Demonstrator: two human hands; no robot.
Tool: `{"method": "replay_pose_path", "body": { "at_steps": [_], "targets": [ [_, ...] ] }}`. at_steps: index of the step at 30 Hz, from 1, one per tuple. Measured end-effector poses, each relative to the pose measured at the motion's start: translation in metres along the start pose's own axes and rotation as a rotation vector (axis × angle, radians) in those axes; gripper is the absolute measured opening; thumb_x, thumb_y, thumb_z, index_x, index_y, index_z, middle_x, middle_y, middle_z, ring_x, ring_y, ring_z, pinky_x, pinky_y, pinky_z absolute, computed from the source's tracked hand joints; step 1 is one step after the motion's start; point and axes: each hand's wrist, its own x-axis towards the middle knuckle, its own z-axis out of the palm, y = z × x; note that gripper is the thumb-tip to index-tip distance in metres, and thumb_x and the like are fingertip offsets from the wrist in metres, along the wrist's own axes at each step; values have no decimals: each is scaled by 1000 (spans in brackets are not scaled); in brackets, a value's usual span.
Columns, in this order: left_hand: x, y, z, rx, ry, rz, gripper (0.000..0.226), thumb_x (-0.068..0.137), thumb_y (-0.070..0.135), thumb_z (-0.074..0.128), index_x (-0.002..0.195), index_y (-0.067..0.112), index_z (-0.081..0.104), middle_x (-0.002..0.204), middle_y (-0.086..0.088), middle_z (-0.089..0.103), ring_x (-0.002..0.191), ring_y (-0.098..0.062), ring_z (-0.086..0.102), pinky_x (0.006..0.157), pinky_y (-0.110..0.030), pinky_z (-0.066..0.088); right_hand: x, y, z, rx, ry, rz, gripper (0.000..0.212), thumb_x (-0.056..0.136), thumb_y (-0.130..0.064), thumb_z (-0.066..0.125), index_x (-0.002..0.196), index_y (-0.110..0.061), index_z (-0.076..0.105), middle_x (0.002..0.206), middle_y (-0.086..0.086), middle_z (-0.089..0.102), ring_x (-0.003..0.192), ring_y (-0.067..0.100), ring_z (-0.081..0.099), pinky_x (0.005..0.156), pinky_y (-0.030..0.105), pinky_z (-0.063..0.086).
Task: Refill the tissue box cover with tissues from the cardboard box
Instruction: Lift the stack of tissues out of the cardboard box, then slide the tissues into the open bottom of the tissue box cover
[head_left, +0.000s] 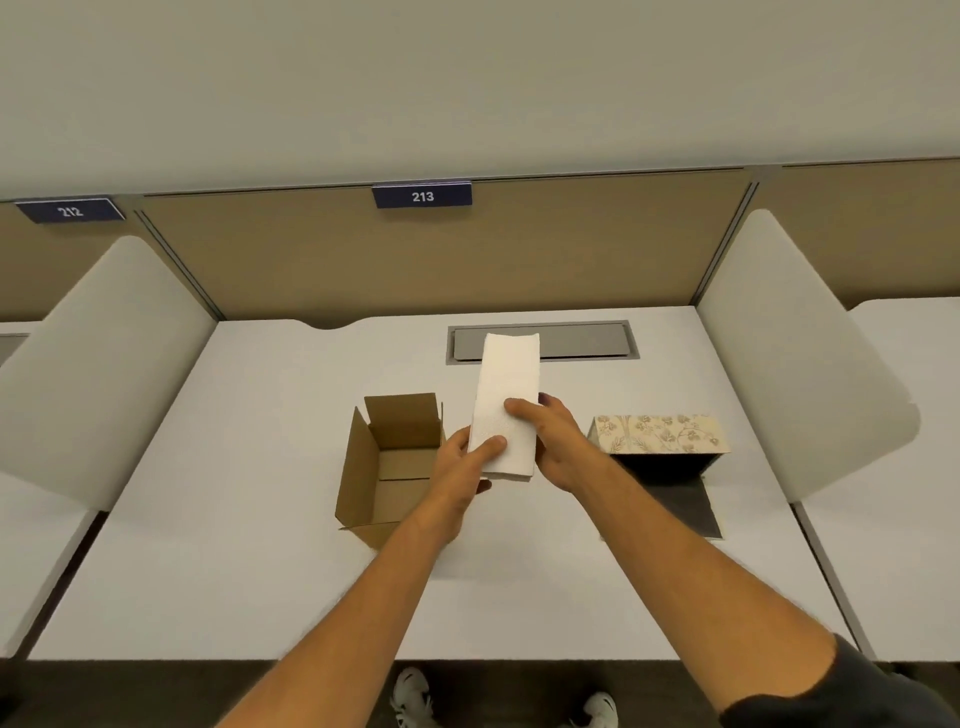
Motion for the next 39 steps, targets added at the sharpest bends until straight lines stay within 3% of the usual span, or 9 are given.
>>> {"method": "replay_pose_path", "body": {
  "at_steps": [3, 8, 12, 14, 16, 20, 26, 32, 39],
  "targets": [
    [-8, 0, 25, 11, 3, 29, 37, 76, 42, 74, 111, 33, 64, 110, 6, 73, 103, -19, 67, 77, -33, 53, -5, -17, -28, 56, -22, -3, 73, 83, -16, 75, 143, -9, 35, 131, 14, 61, 114, 35, 62, 99, 54, 52],
    [-20, -5, 47, -21, -19, 70, 51, 74, 38, 75, 122, 25, 63, 117, -1, 71, 107, -24, 66, 75, -30, 57, -7, -39, -61, 12, 1, 5, 78, 80, -28, 77, 144, -12, 35, 128, 12, 62, 111, 32, 63, 82, 50, 58],
    [-19, -1, 52, -63, 0, 55, 40, 79, 28, 76, 118, 25, 64, 118, -3, 70, 109, -26, 66, 72, -29, 59, -1, -38, -80, -31, 106, 67, 85, 71, -61, 73, 138, -20, 41, 124, 7, 61, 113, 31, 60, 93, 54, 52],
    [-15, 0, 53, -94, 7, 42, 33, 83, 22, 74, 114, 26, 66, 117, -2, 71, 107, -25, 67, 70, -29, 59, -1, -31, -87, 64, 189, 148, 81, 68, -76, 64, 124, -20, 46, 117, 9, 59, 110, 36, 57, 86, 52, 51],
    [-11, 0, 53, -124, 3, 30, 33, 84, 20, 74, 115, 23, 67, 117, -4, 72, 106, -26, 68, 70, -32, 60, -1, -17, -94, 130, 219, 238, 89, 67, -81, 61, 126, -16, 44, 114, 15, 59, 104, 42, 59, 82, 53, 52],
    [-4, 0, 56, -125, -27, 21, 36, 84, 25, 74, 118, 21, 64, 119, -8, 69, 108, -29, 66, 71, -33, 60, -5, 16, -98, 260, -26, 430, 114, 61, -88, 58, 142, -12, 34, 129, 30, 56, 105, 55, 63, 95, 62, 48],
    [3, -2, 51, -133, -99, -18, 46, 76, 30, 76, 119, 19, 67, 116, -8, 72, 108, -33, 66, 72, -39, 60, 3, 13, -88, 593, -280, 411, 119, 57, -80, 70, 145, -7, 36, 139, 26, 55, 123, 49, 56, 106, 65, 39],
    [9, 2, 40, -91, -115, -66, 43, 68, 28, 76, 110, 18, 72, 107, -9, 75, 93, -24, 69, 68, -36, 59, 15, -18, -92, 529, -138, 202, 103, 59, -76, 73, 134, -9, 48, 123, 23, 68, 112, 41, 66, 88, 55, 56],
    [15, 18, 32, 19, -229, -81, 44, 64, 32, 78, 107, 22, 76, 106, -6, 76, 88, -18, 71, 67, -31, 57, 22, -37, -105, 398, -17, 110, 85, 64, -72, 74, 126, -16, 59, 118, 19, 71, 106, 40, 69, 83, 58, 57]
  ]
}}
